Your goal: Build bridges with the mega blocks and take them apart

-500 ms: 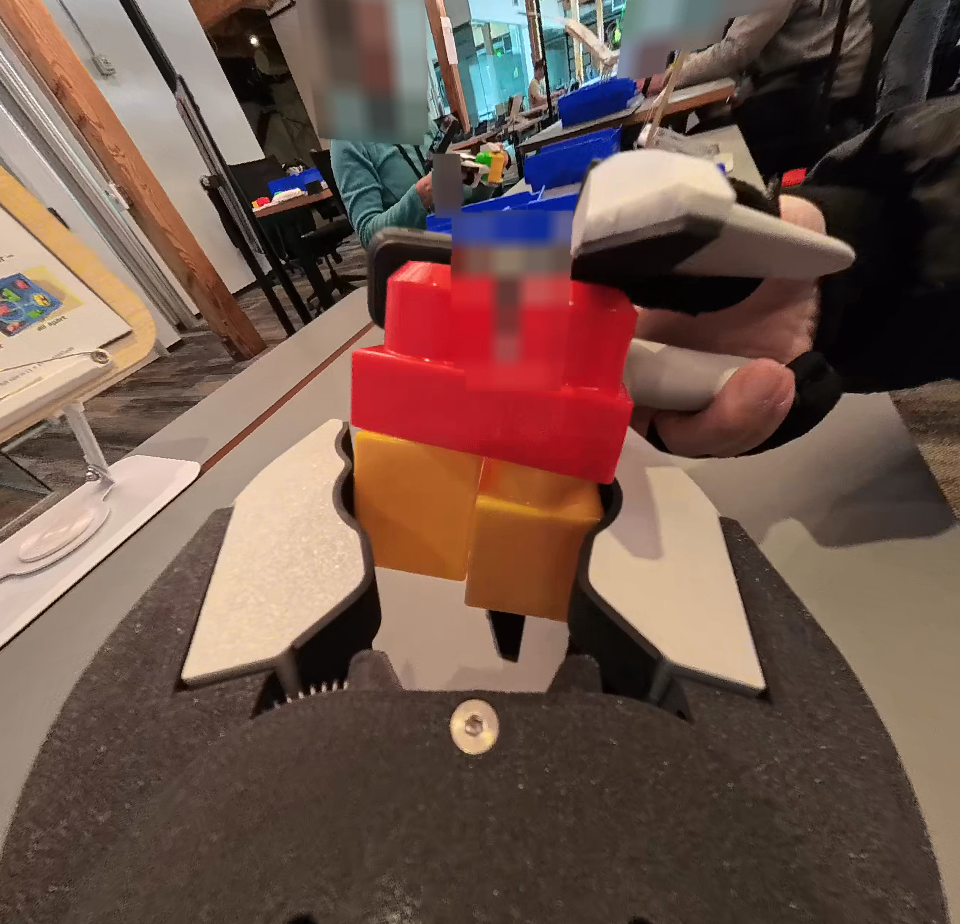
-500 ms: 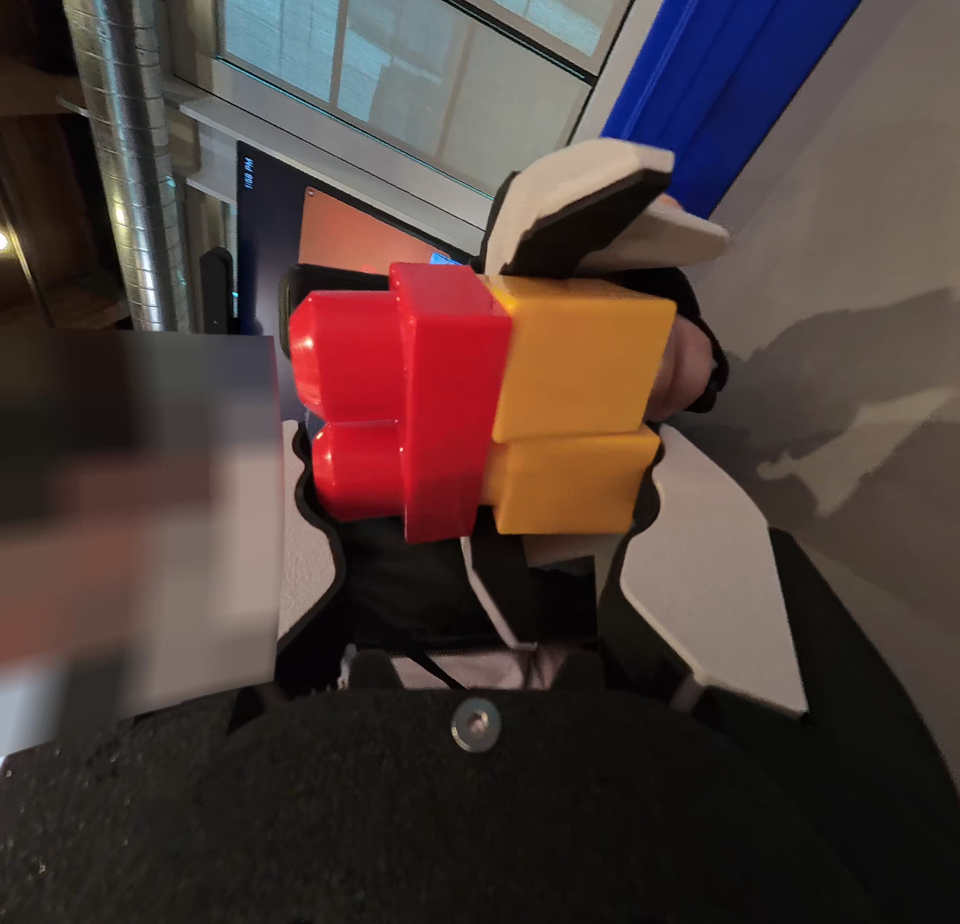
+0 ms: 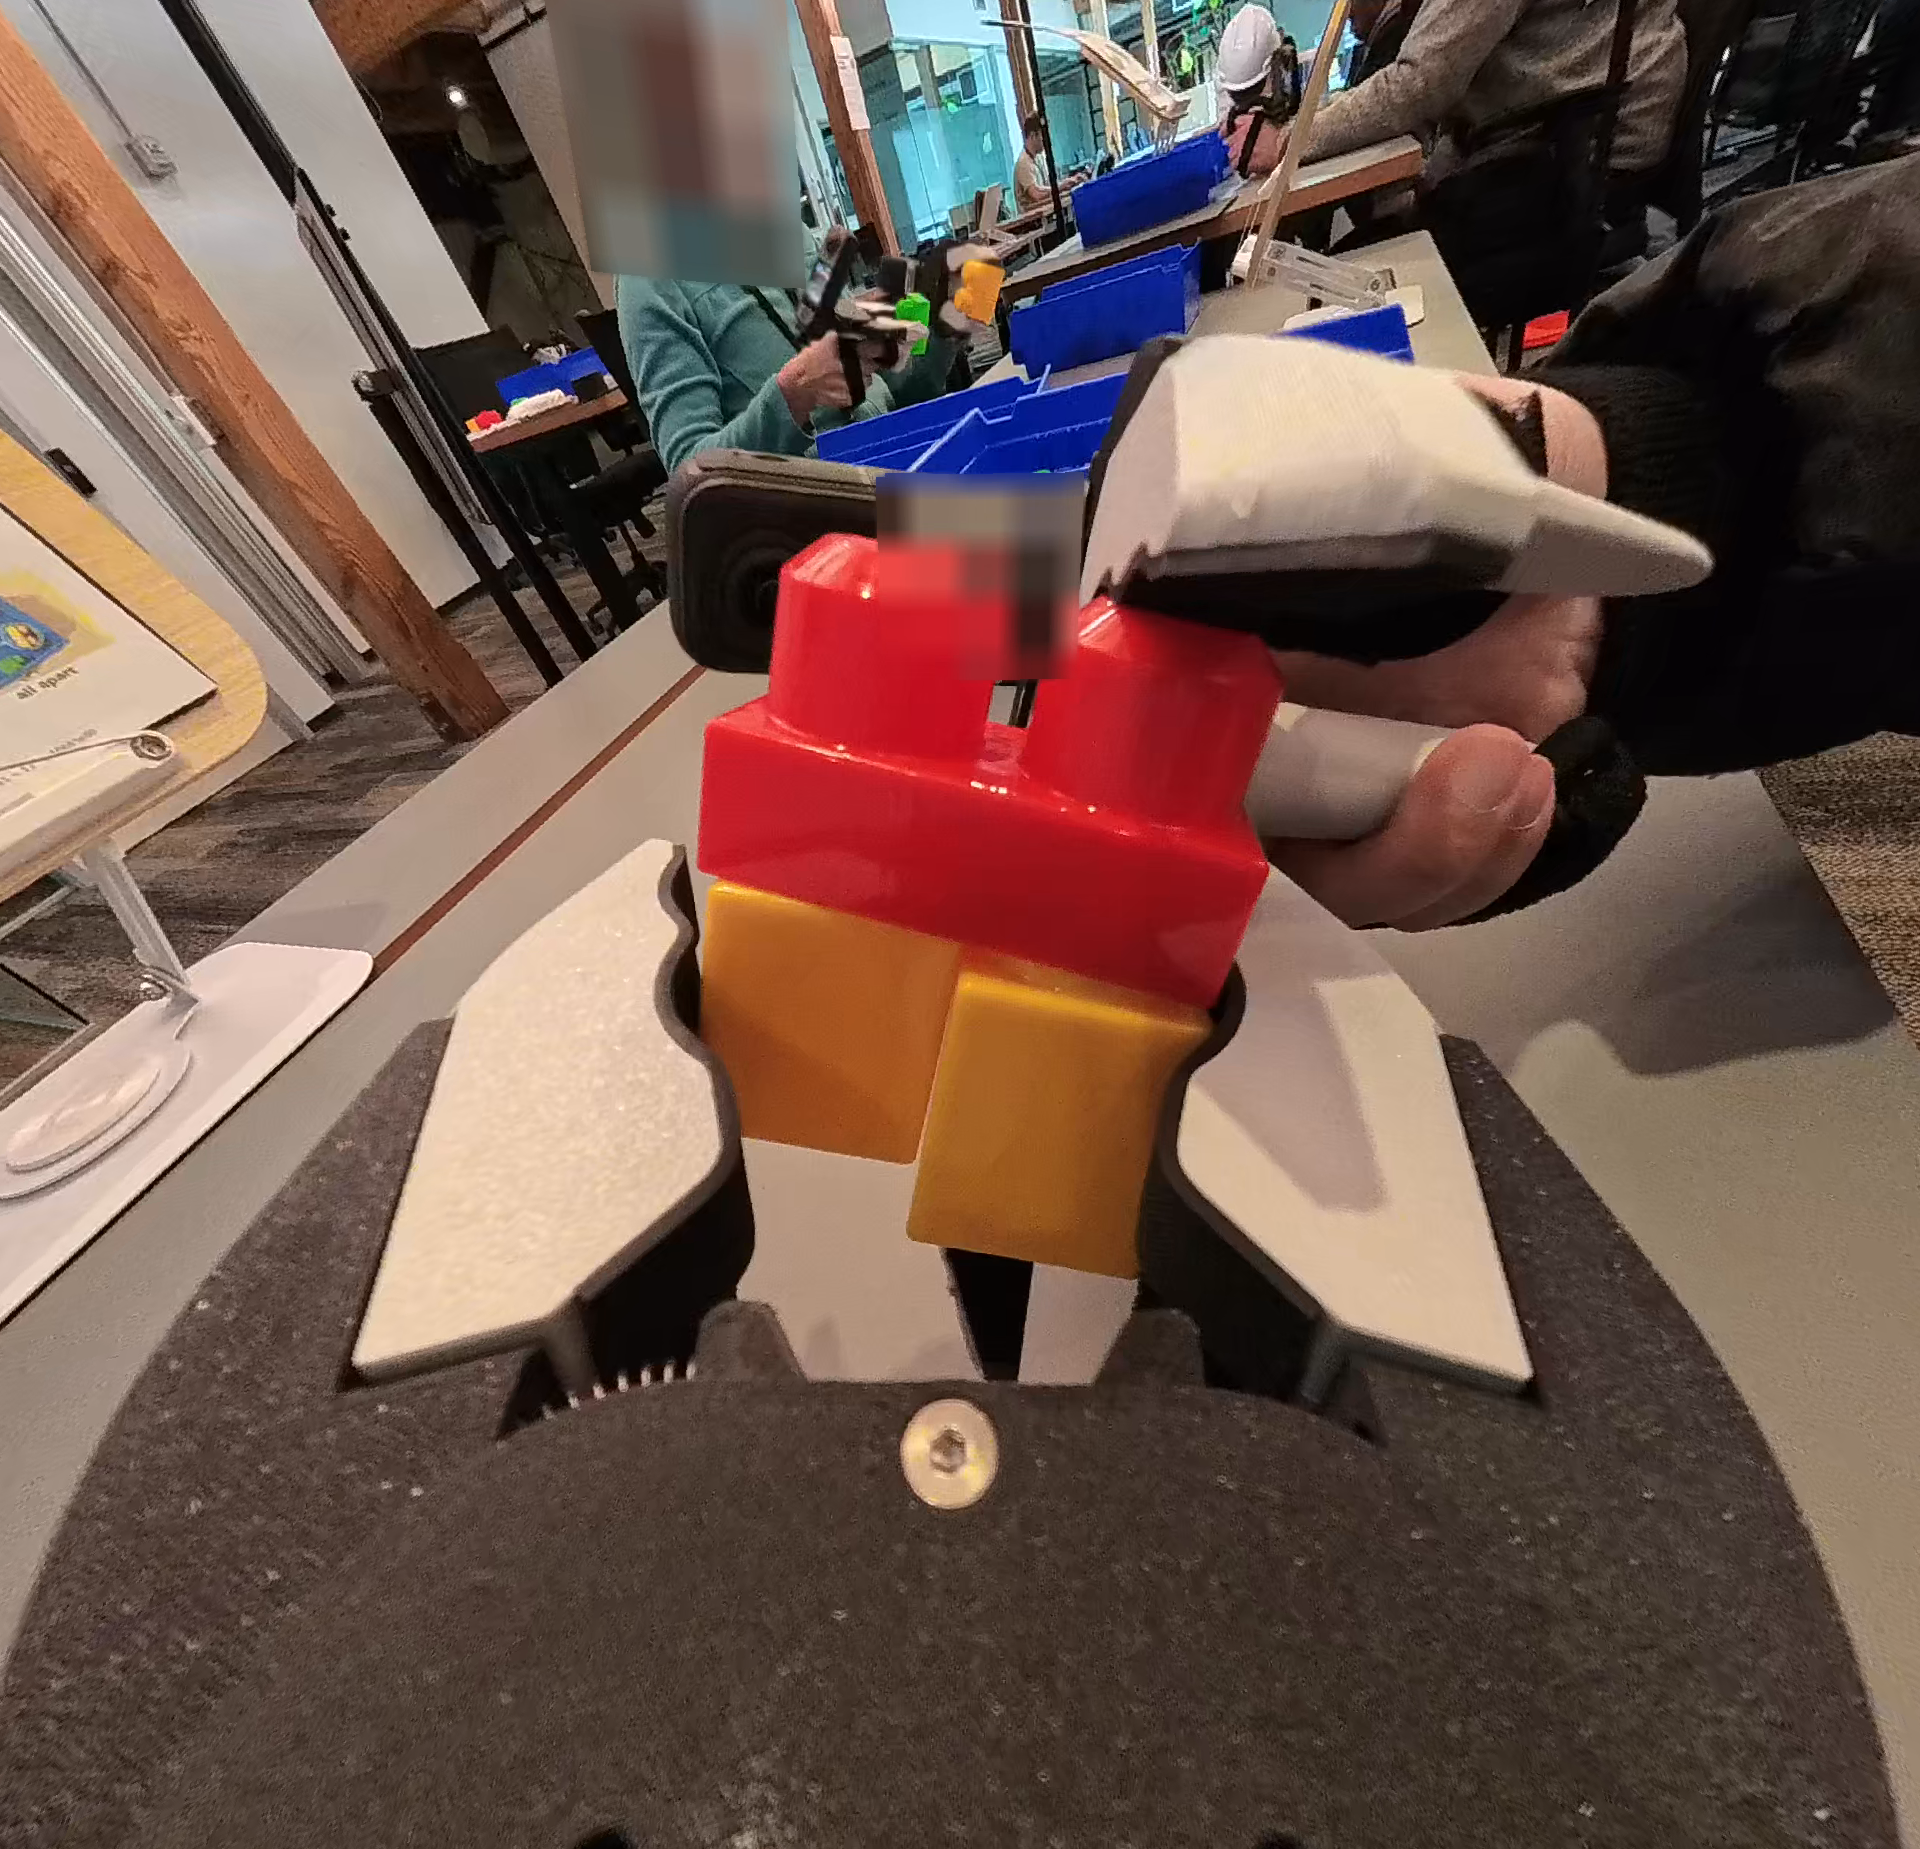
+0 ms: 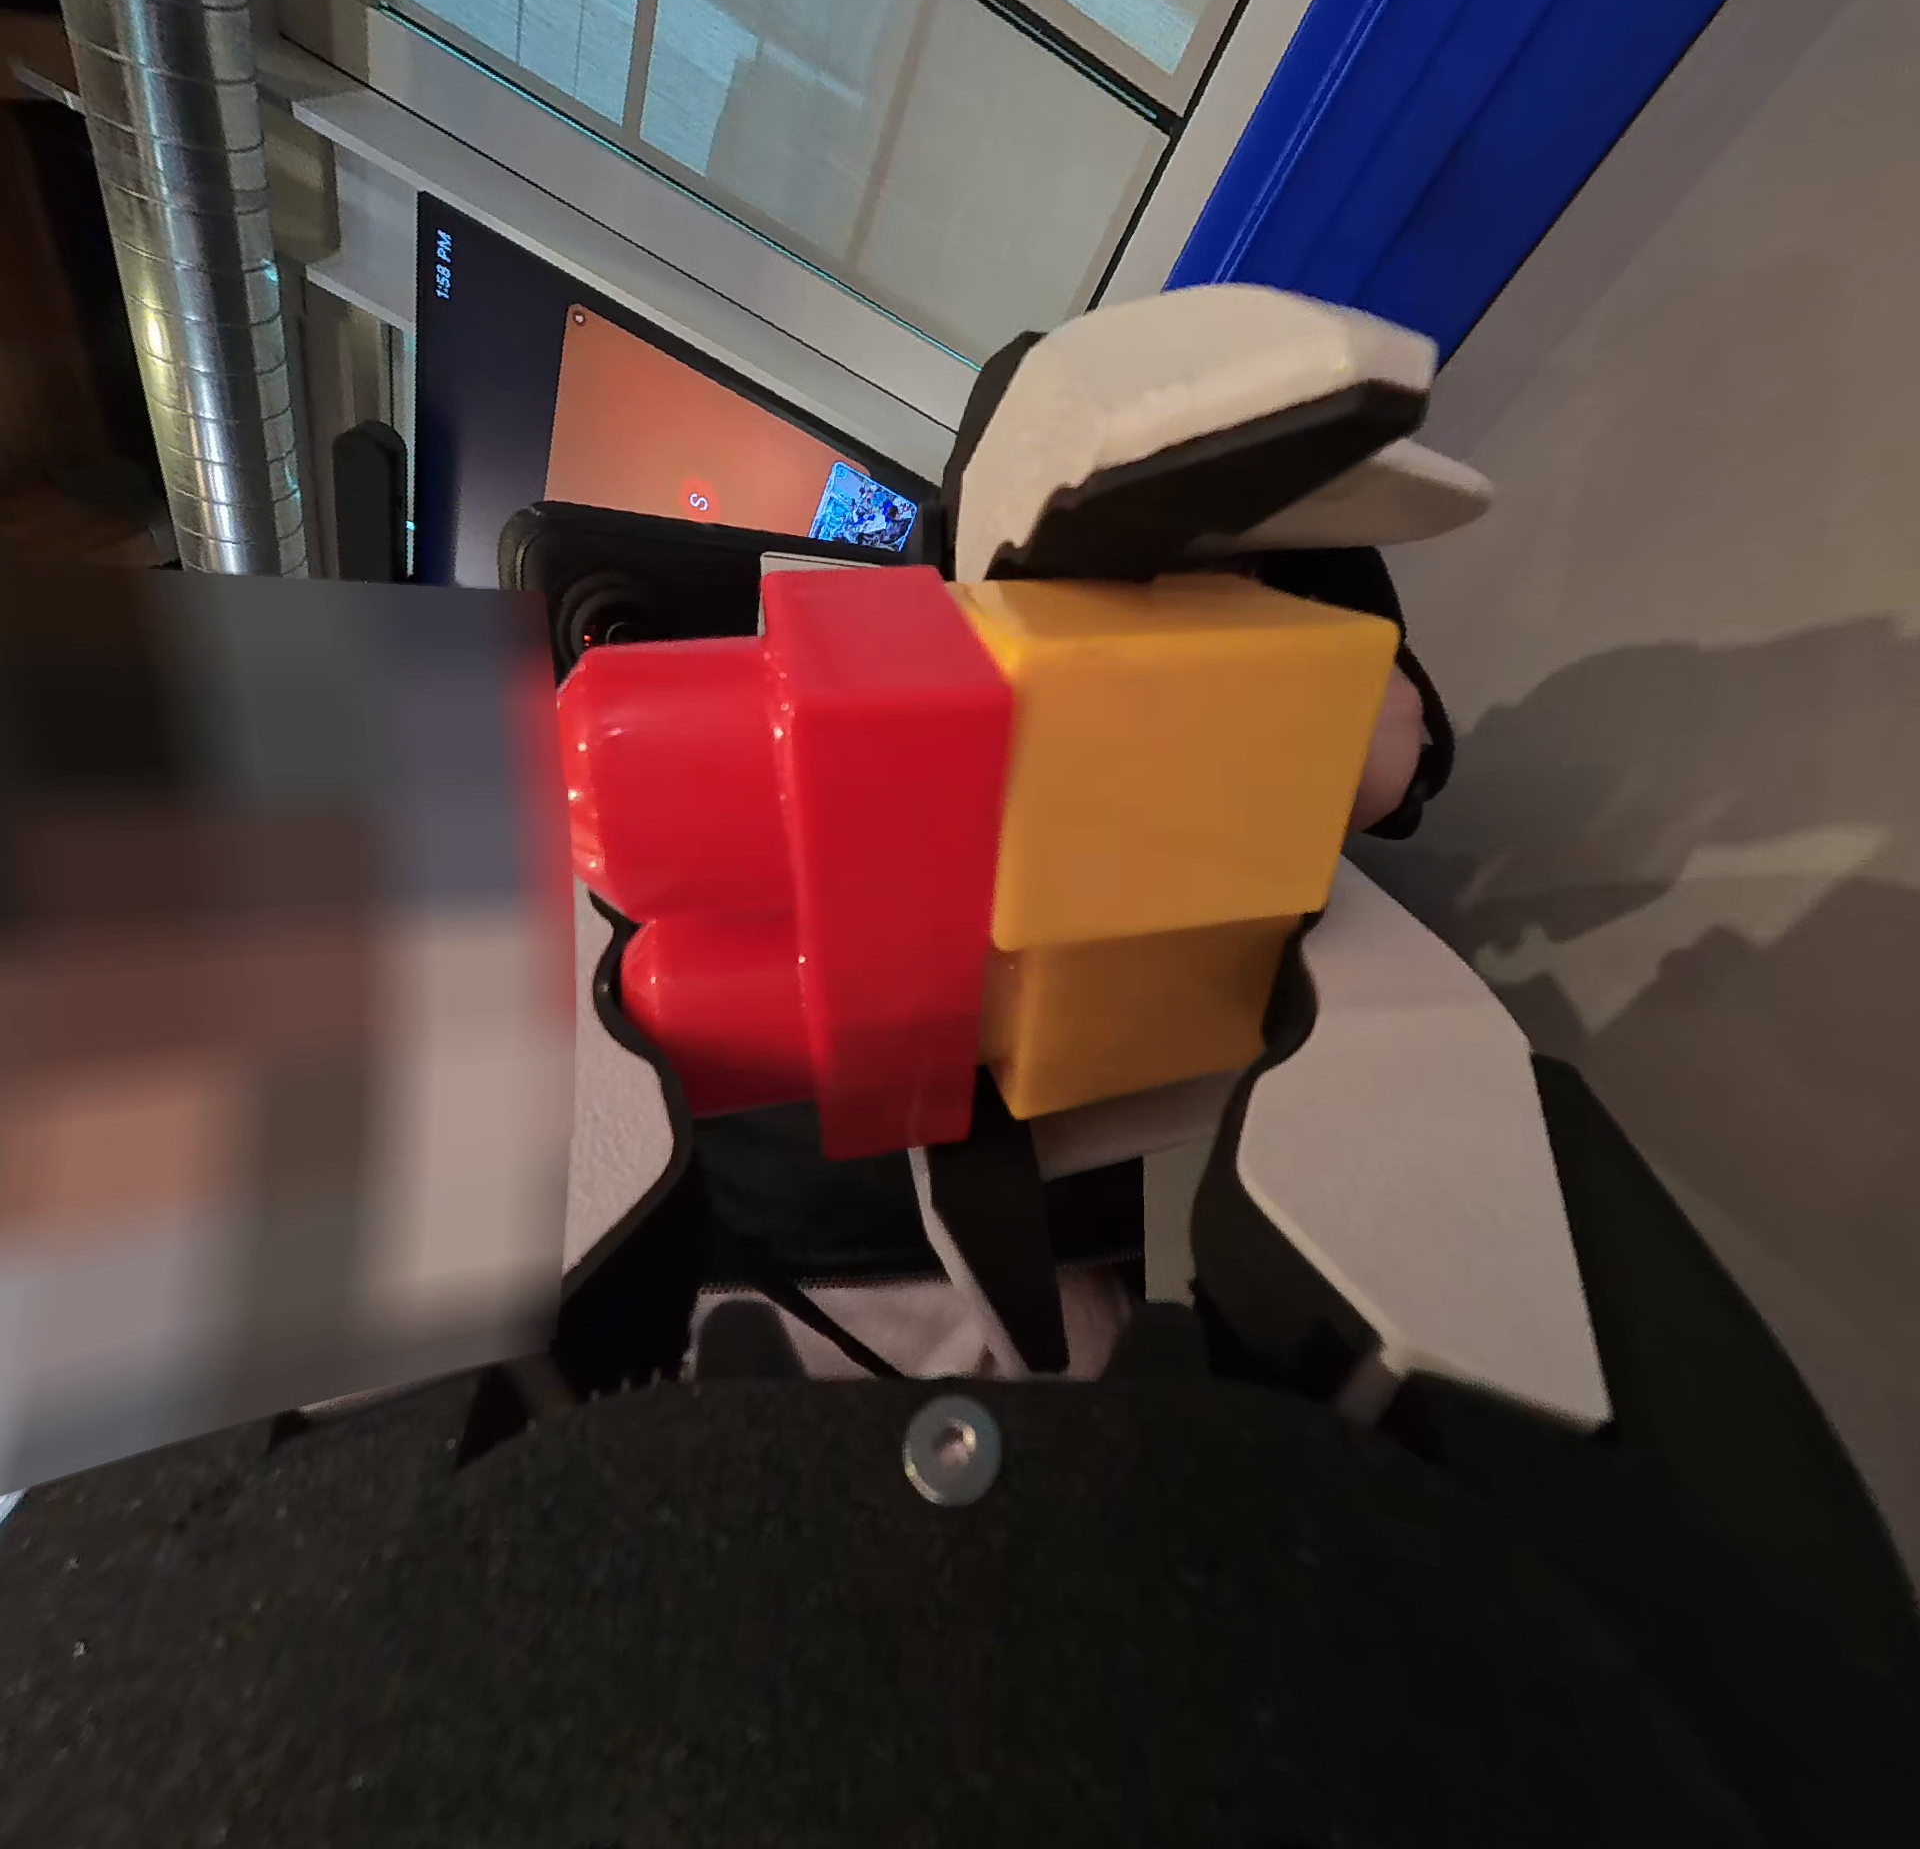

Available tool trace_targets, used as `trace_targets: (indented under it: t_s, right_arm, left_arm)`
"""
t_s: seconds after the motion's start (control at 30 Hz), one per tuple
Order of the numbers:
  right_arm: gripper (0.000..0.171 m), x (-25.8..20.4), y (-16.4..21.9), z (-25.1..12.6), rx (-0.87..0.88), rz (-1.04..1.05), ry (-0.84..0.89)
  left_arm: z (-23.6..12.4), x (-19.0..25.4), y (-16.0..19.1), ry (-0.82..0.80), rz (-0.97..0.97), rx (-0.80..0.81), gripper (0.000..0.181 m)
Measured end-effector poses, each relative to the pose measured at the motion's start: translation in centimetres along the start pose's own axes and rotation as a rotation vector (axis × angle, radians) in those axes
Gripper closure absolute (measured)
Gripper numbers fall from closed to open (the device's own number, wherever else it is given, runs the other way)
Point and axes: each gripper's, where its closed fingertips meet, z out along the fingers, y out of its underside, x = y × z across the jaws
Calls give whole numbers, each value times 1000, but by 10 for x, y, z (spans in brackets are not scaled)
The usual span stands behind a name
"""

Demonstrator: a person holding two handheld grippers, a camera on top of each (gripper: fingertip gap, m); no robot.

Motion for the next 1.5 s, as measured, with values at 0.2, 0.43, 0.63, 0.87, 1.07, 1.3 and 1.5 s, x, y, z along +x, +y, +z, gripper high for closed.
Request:
trace_targets:
  t_s: [0.2,0.43,0.63,0.87,1.07,1.3,1.5]
  right_arm:
    - [59,0,-3,-1,31,-14,-4]
    - [61,0,1,-1,16,-48,36]
    - [60,-14,-1,3,35,-36,-38]
    - [59,-26,-3,6,43,-41,-103]
    - [60,-16,1,2,22,-74,-16]
    - [60,-15,4,0,15,-64,-27]
    - [61,-12,-4,0,38,-126,13]
  left_arm:
    - [1,-4,2,-48,51,-10,86]
    - [1,-2,1,-54,78,-8,85]
    - [-5,-2,-15,-69,58,66,87]
    - [-13,-1,-29,-83,86,157,87]
    - [-6,1,-17,-66,108,91,87]
    - [-5,5,-16,-38,90,96,86]
    - [-6,-6,-15,-153,166,67,87]
